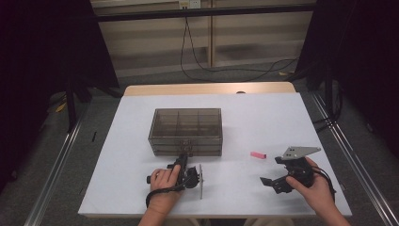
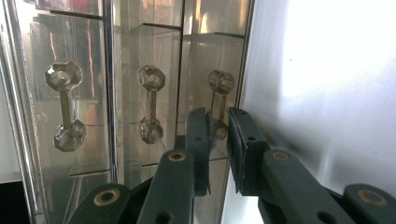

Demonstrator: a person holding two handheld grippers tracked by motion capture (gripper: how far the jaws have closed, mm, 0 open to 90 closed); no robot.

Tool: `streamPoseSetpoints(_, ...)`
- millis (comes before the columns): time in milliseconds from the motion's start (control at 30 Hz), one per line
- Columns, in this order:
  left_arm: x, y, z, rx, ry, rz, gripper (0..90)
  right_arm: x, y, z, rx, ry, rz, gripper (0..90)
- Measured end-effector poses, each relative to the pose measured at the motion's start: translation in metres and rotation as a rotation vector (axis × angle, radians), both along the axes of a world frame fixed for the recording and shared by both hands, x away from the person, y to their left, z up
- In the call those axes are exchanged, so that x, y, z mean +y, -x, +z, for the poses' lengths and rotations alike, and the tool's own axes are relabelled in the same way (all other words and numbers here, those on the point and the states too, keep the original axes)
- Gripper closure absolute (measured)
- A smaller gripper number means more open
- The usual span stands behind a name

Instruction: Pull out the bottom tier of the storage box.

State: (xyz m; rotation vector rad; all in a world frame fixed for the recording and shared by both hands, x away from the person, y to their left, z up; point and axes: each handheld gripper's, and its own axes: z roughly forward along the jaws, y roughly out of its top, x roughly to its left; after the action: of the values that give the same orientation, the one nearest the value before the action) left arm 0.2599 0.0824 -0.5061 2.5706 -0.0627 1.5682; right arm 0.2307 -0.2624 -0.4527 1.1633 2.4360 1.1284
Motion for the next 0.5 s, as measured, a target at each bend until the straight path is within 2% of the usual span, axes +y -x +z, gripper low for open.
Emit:
streamPoseSetpoints(33, 0.0, 0.0009, 0.0007, 0.003, -0.003, 0.002, 81.9, 0.0001, 0.0, -0.0001, 0.001, 0.001, 0.001, 2.8)
streamPoseSetpoints(67, 0.0008, 0.002, 0.0013, -0.015, -0.01, -0.009, 81.9, 0.0001, 0.0, -0.0001, 0.001, 0.001, 0.001, 2.8)
streamPoseSetpoints(100, 0.0013, 0.002, 0.0049, -0.003, -0.012, -0.016, 90.0, 0.0003, 0.0002, 0.0001, 0.001, 0.003, 0.0, 2.8)
streamPoseSetpoints(133, 0.0018, 0.0022, 0.0051, 0.001, -0.001, -0.012, 90.0, 0.0005, 0.0002, 0.0002, 0.001, 0.004, 0.0, 2.7)
streamPoseSetpoints(200, 0.0018, 0.0017, 0.0071, -0.008, -0.032, -0.034, 86.7, 0.0011, -0.0002, -0.0001, 0.001, 0.004, -0.001, 2.7)
streamPoseSetpoints(233, 0.0019, 0.0017, 0.0072, 0.001, -0.031, -0.034, 85.7, 0.0011, -0.0003, -0.0002, 0.002, 0.003, 0.002, 2.7)
streamPoseSetpoints(267, 0.003, 0.0029, 0.0034, 0.015, 0.015, -0.018, 84.1, 0.0016, -0.0002, -0.0001, -0.002, 0.005, 0.002, 2.8)
streamPoseSetpoints(300, 0.0028, 0.0018, 0.0056, 0.0, -0.005, -0.034, 82.4, 0.002, 0.0, 0.0003, -0.002, 0.002, 0.004, 2.8)
streamPoseSetpoints(500, 0.0004, 0.0018, 0.0039, 0.003, 0.007, -0.031, 76.0, 0.0013, -0.0006, -0.0007, 0.002, -0.003, 0.006, 2.8)
